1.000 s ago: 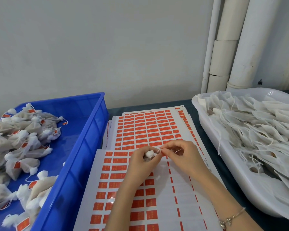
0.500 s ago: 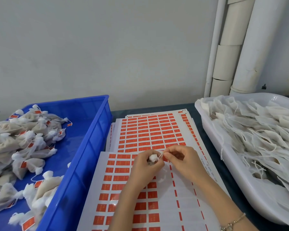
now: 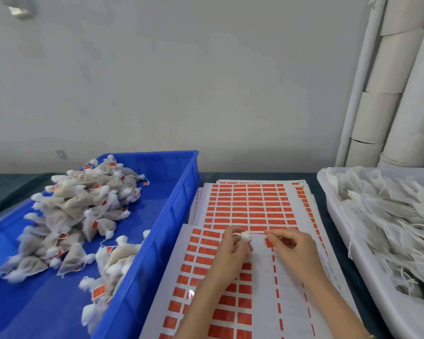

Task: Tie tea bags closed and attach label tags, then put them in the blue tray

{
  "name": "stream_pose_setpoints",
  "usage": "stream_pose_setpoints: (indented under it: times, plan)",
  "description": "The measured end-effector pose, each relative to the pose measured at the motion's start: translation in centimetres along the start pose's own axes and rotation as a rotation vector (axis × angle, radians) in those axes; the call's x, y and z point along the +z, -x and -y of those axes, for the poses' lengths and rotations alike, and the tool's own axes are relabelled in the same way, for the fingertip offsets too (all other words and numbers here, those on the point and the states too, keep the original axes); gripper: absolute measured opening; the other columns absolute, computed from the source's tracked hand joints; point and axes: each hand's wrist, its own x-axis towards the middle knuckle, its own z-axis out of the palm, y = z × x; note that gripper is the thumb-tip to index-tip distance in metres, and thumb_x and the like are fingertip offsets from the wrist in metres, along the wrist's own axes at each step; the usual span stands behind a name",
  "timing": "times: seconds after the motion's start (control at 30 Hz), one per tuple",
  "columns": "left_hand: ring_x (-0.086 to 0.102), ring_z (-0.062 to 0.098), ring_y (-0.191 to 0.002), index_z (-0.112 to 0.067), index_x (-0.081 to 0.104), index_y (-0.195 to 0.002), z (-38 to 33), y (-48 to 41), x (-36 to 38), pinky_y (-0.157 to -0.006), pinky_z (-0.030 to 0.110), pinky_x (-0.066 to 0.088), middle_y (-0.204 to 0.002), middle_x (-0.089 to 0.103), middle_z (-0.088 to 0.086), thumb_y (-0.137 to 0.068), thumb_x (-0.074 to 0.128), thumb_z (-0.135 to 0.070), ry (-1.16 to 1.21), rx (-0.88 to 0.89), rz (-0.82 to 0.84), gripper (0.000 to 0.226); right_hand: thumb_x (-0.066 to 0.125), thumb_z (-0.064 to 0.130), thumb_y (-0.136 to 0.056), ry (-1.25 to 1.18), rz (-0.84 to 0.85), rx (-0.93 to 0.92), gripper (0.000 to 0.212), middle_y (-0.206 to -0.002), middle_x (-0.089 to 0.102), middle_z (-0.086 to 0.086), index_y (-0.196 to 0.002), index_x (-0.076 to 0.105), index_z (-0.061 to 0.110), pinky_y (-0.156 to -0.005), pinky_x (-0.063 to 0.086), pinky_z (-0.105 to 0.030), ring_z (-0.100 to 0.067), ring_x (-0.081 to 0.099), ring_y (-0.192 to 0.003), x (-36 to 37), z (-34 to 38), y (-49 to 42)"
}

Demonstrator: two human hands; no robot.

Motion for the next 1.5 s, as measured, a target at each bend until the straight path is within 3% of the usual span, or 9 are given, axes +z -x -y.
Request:
stream_pose_setpoints:
  times: [0.2,0.37,0.57,0.8,1.03,1.13,1.3,1.4,1.5]
  plan:
    - [0.065,0.003,-0.080,-0.031,0.052,-0.110,-1.8,3.4,-1.4,-0.058,0.006,0.047,-0.095,0.063,-0.017,-0.097,0.052,-0.031,-0.124,0.024,-0.126,0.013,0.065,0.028,-0.081,-0.219,0.159,-0.065,0.018,-0.089,0.072,0.016,-0.099,0.068,0.028,-0.068,0.053,-0.015,-0.010,0.068,-0.083,0.7,2.6,0.9]
    - [0.062,0.012,-0.085,-0.019,0.056,-0.113,-4.4,7.5,-5.2,-0.071,0.016,0.047,-0.097,0.065,-0.003,-0.098,0.048,-0.021,-0.243,0.209,-0.212,0.018,0.067,0.032,-0.076,-0.219,0.373,-0.227,0.018,-0.084,0.074,0.014,-0.093,0.072,0.031,-0.063,0.051,-0.010,-0.009,0.070,-0.083,2.0,7.1,2.3]
    - [0.057,0.002,-0.082,-0.033,0.058,-0.093,-6.5,11.5,-12.0,-0.072,0.017,0.047,-0.090,0.060,-0.014,-0.094,0.058,-0.017,-0.365,0.358,-0.402,0.016,0.069,0.041,-0.077,-0.225,0.413,-0.408,0.016,-0.083,0.073,0.020,-0.093,0.070,0.042,-0.063,0.051,-0.009,-0.005,0.071,-0.077,5.3,14.4,4.6]
    - [0.052,0.007,-0.085,-0.023,0.073,-0.099,-5.7,12.5,-19.5,-0.072,0.019,0.044,-0.086,0.070,-0.009,-0.089,0.064,-0.013,-0.584,0.399,-0.751,0.017,0.064,0.031,-0.091,-0.121,0.429,-0.456,0.014,-0.080,0.072,0.013,-0.098,0.069,0.020,-0.072,0.052,-0.012,0.001,0.068,-0.077,12.6,20.5,4.6]
    - [0.064,0.011,-0.075,-0.018,0.074,-0.088,-3.2,11.6,-24.7,-0.069,0.026,0.053,-0.080,0.070,-0.003,-0.081,0.069,-0.009,-0.590,0.183,-0.569,0.013,0.059,0.035,-0.091,0.194,0.505,-0.504,0.024,-0.085,0.072,0.003,-0.097,0.068,0.014,-0.078,0.056,-0.034,-0.011,0.066,-0.080,18.2,22.1,4.6]
    - [0.064,0.014,-0.081,-0.018,0.071,-0.087,-1.7,11.3,-25.4,-0.062,0.017,0.044,-0.081,0.066,-0.005,-0.079,0.065,-0.004,-0.684,0.021,-0.417,0.017,0.055,0.035,-0.090,0.406,0.632,-0.456,0.028,-0.094,0.071,-0.004,-0.097,0.068,0.011,-0.086,0.051,-0.044,-0.023,0.064,-0.090,19.6,21.6,5.1]
    - [0.057,0.018,-0.096,-0.018,0.055,-0.122,-0.5,11.9,-24.7,-0.074,0.028,0.048,-0.113,0.061,0.001,-0.086,0.053,-0.008,-0.823,-0.219,-0.209,0.038,0.059,0.037,-0.089,0.426,0.616,-0.486,0.034,-0.113,0.067,-0.001,-0.118,0.063,0.019,-0.100,0.037,-0.037,-0.019,0.059,-0.105,19.1,20.6,6.7]
    - [0.054,0.023,-0.099,-0.016,0.049,-0.122,-1.6,12.8,-23.3,-0.070,0.030,0.041,-0.118,0.056,0.004,-0.088,0.050,-0.016,-1.025,-0.257,-0.335,0.034,0.062,0.030,-0.090,0.193,0.524,-0.481,0.031,-0.114,0.066,0.003,-0.119,0.063,0.020,-0.099,0.043,-0.034,-0.011,0.057,-0.104,16.6,20.1,7.5]
    - [0.049,0.020,-0.098,-0.016,0.048,-0.120,-4.0,13.5,-20.6,-0.071,0.028,0.035,-0.118,0.053,0.005,-0.094,0.048,-0.030,-1.042,-0.108,-0.484,0.030,0.064,0.031,-0.090,0.099,0.430,-0.436,0.028,-0.113,0.064,0.015,-0.117,0.062,0.027,-0.092,0.043,-0.014,0.003,0.055,-0.101,13.0,18.9,8.5]
